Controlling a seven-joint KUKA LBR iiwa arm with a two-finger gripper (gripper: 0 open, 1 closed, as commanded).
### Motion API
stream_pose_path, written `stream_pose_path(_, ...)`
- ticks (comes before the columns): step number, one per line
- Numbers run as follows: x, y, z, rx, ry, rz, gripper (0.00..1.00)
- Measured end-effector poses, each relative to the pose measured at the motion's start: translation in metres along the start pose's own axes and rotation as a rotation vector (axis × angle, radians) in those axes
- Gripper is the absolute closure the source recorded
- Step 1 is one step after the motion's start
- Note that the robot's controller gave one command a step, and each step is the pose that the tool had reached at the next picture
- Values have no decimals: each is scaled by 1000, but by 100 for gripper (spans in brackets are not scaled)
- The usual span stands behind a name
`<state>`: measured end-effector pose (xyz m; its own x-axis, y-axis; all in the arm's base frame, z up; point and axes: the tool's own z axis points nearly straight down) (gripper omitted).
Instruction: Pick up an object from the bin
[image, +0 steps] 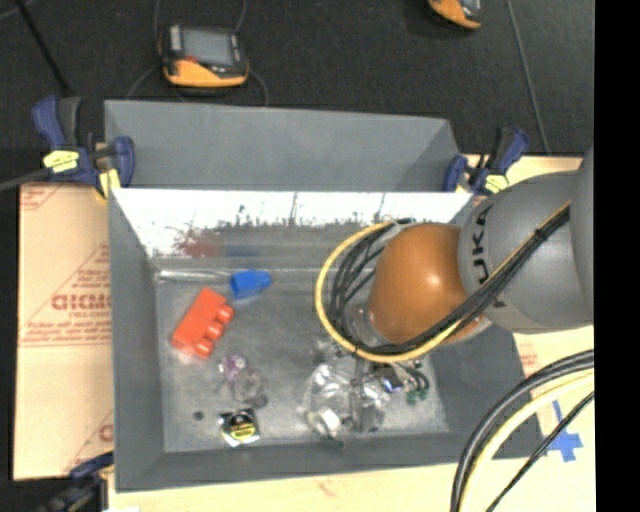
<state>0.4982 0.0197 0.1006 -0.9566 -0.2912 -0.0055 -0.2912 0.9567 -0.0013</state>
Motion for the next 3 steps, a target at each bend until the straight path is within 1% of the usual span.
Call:
stream_pose_path(1,-11,-6,28,-4,5,-492,0)
stream_pose_path(2,-12,-6,28,-2,-4,-489,100)
stream_pose_path(3,6,-6,-6,-1,4,-498,100)
